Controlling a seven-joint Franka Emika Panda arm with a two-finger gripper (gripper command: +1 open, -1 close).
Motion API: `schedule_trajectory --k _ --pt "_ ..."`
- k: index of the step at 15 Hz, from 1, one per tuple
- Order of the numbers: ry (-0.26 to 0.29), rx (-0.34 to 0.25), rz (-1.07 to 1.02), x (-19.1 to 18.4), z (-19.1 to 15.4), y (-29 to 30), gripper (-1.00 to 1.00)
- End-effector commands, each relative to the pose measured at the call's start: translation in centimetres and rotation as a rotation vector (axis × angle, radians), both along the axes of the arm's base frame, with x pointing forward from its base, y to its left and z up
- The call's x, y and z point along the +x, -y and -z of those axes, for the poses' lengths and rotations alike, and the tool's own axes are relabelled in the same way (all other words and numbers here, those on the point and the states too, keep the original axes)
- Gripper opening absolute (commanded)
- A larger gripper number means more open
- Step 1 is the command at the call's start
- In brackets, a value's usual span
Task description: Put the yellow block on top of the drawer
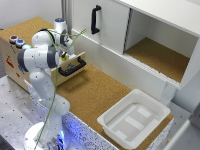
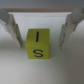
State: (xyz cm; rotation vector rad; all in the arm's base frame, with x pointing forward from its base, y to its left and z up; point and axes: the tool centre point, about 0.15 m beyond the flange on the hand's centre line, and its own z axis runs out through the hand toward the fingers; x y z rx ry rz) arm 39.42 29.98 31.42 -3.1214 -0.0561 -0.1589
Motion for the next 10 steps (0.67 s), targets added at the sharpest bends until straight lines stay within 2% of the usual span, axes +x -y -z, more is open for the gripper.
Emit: schedule_trajectory --k 1,4,7,10 --pt "-0.027 -0.040 0.048 0.2 -0.8 -0.5 -1.00" --pt "-0.001 -0.017 0.066 -1.7 -2.1 -0.1 -1.00" --pt "0.050 0.006 0.079 -2.5 -4.6 0.5 -1.00" --pt "0.153 0.020 0.033 -2.4 -9.5 0.0 -1.00"
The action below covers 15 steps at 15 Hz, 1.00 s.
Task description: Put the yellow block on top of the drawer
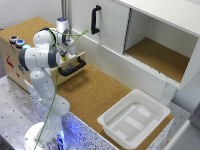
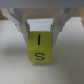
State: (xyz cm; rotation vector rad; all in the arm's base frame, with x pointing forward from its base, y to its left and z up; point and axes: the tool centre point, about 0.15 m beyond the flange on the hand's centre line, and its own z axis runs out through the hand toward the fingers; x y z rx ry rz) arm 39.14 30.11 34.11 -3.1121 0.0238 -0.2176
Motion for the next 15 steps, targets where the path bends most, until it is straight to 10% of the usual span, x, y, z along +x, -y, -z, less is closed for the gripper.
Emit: schedule_trajectory --k 1,8,15 --pt "0.144 0.007 -0.056 -2.1 -8.3 -0.6 -1.00" --pt "0.198 0.013 -0.466 -1.9 -14.3 -7.9 -1.00" --pt "0.035 0.003 -1.049 -1.5 -14.7 -16.4 -1.00"
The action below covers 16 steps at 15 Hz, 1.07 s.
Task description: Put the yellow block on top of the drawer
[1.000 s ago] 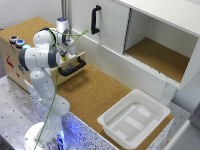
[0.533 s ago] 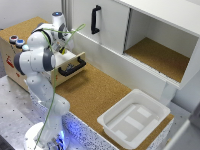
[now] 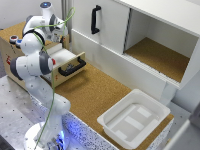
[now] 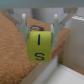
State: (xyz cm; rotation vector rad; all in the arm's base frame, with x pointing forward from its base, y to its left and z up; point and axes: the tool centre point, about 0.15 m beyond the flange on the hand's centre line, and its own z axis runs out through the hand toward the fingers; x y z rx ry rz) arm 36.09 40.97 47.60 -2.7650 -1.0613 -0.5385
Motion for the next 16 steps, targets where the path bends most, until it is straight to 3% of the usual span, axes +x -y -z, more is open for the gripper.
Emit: schedule_trajectory --k 1,4,10,13,16 --pt "-0.162 -0.167 -0.372 1.3 -1.2 -6.3 -1.00" --pt "-0.197 -0.223 -0.559 0.2 -0.3 -7.5 -1.00" --pt "-0.144 -0.339 -0.858 -4.9 2.1 -8.2 -1.00" --pt "-0.097 -0.366 -0.896 -5.4 3.5 -8.4 -1.00" --pt "-0.116 -0.395 -0.886 -5.0 4.9 -8.5 -1.00"
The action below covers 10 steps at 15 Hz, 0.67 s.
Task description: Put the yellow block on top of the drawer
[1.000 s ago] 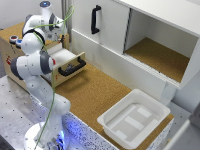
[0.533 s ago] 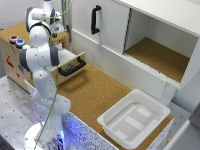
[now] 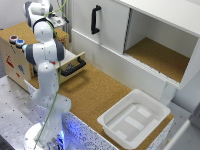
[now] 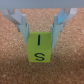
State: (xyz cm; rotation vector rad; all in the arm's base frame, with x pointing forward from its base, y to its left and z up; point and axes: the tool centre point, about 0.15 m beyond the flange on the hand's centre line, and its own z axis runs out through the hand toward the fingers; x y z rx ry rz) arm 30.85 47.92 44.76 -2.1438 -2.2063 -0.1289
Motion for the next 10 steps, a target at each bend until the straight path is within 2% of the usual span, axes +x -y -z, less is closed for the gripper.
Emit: schedule_trajectory --k 1,3,10 --pt "0.029 -0.131 -0.030 0.4 2.2 -1.5 1.00" --pt "0.034 -0.119 -0.016 0.6 1.6 -1.3 1.00" --pt "0.070 0.009 0.040 -0.4 -5.8 1.1 1.00"
